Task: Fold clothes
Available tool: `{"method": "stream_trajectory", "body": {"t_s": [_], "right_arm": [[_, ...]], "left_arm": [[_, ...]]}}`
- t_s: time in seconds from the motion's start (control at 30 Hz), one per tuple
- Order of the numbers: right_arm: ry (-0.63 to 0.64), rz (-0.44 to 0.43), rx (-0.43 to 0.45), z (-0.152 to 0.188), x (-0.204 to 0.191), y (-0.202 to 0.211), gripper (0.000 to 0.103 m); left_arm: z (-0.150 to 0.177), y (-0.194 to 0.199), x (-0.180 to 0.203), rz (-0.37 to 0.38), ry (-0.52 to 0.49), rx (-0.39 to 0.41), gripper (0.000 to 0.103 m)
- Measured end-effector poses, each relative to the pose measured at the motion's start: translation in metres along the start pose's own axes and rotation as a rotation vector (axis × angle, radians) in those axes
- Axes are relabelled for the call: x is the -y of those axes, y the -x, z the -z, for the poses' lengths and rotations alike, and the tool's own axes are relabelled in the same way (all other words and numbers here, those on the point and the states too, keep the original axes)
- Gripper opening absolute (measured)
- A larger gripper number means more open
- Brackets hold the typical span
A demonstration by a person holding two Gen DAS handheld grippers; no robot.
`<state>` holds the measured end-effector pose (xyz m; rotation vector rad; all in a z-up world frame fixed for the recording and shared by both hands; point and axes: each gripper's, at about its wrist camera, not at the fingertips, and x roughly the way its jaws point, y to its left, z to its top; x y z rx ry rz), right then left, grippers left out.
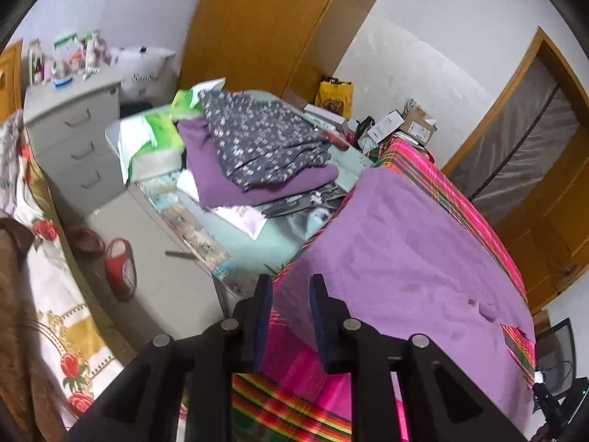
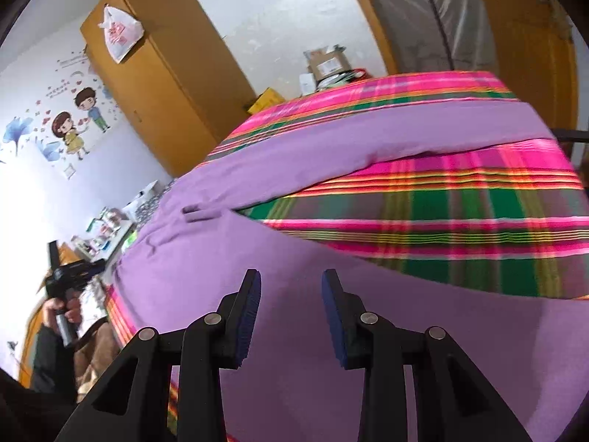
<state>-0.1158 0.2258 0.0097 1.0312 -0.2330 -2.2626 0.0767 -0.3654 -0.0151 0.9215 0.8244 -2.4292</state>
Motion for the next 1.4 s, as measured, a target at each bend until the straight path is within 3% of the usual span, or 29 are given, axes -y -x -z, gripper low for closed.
{"method": "stream_trajectory", "body": {"t_s": [0.1,0.37,0.6,0.8,1.17,1.27,1.4], "right_arm": [[0.02,0.023,-0.012,0.008,0.001,0.001,0.036],[0.087,0.079,-0.039,0.03,0.0,0.009,0.036],[0.063,0.214,-0.063,0.048,0.024,0.022,0.036],[0.005,0.29,0.032,0.039,0.047,0.063,0.036],[0.157,0.45,0.223,-0.026,0.062,0.155,0.036],[0.132,0.401,0.303,-0.034,0.055,0.17,0.036],[0.135,0.235,0.338,-0.03,0.031,0.146,0.042]], "left_arm": [[0.011,0.004,0.04,0.058,-0.1,0.001,0.021],[0.081,-0.011,0.154,0.226,-0.429,-0.126,0.021],[0.125,-0.029,0.191,0.26,-0.526,-0.227,0.021],[0.113,-0.027,0.199,0.237,-0.535,-0.193,0.021],[0.075,-0.025,0.223,0.194,-0.585,-0.086,0.021],[0.069,-0.029,0.23,0.189,-0.588,-0.069,0.021],[0.061,-0.033,0.238,0.182,-0.592,-0.046,0.021]]}}
